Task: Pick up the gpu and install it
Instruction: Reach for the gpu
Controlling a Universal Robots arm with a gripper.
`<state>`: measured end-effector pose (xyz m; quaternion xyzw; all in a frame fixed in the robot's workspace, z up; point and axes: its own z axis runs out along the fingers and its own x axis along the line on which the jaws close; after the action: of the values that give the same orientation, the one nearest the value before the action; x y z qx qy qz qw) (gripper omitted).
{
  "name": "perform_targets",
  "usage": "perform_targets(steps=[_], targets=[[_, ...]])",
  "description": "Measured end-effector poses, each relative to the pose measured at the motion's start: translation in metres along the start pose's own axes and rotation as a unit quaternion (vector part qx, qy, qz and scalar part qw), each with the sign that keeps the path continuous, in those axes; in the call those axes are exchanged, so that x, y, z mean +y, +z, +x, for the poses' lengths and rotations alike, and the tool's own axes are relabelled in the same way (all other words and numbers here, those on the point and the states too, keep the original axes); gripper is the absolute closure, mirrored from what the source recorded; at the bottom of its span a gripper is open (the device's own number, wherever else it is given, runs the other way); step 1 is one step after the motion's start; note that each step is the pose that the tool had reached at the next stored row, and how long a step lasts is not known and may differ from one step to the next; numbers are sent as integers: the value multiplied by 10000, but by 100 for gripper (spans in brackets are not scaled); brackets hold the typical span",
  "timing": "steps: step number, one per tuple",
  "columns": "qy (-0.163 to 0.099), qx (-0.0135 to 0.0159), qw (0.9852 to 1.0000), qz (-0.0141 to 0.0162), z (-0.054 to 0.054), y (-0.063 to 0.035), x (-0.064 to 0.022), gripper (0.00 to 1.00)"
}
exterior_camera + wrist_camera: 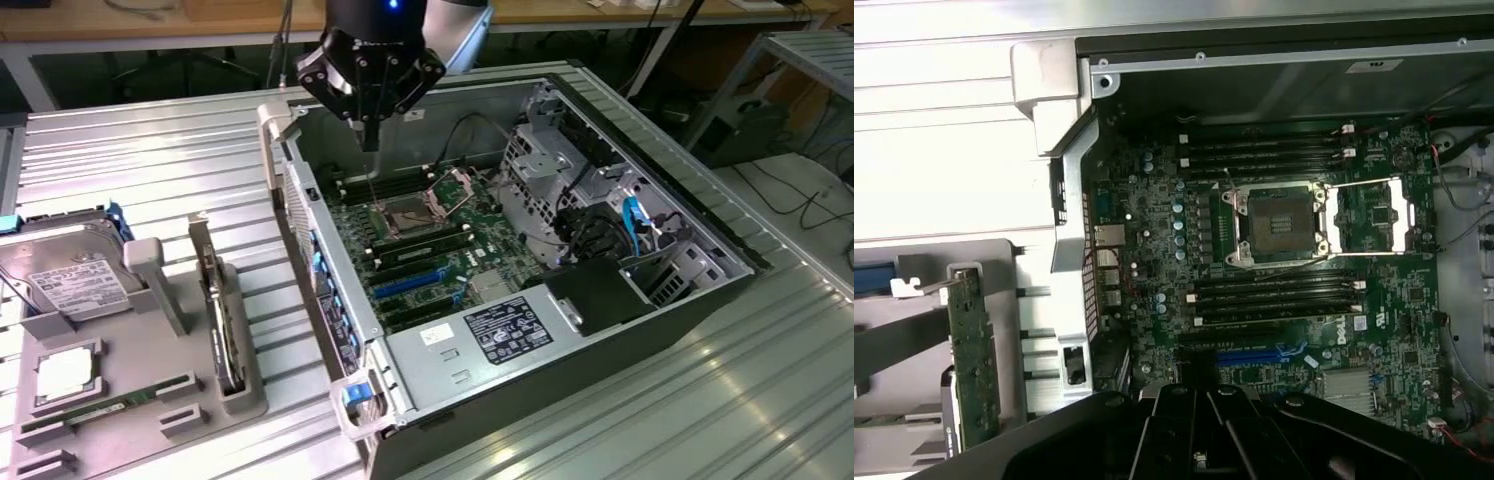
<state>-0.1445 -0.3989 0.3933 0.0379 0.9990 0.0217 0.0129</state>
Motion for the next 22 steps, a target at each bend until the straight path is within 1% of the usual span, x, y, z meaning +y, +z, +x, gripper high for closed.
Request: perform_targets(steps=[7,10,22], targets=[[0,1,10000,0,57,-2,-4,89],[1,1,10000,0,111,-3,-8,89],[1,2,10000,0,236,-6,-18,89]])
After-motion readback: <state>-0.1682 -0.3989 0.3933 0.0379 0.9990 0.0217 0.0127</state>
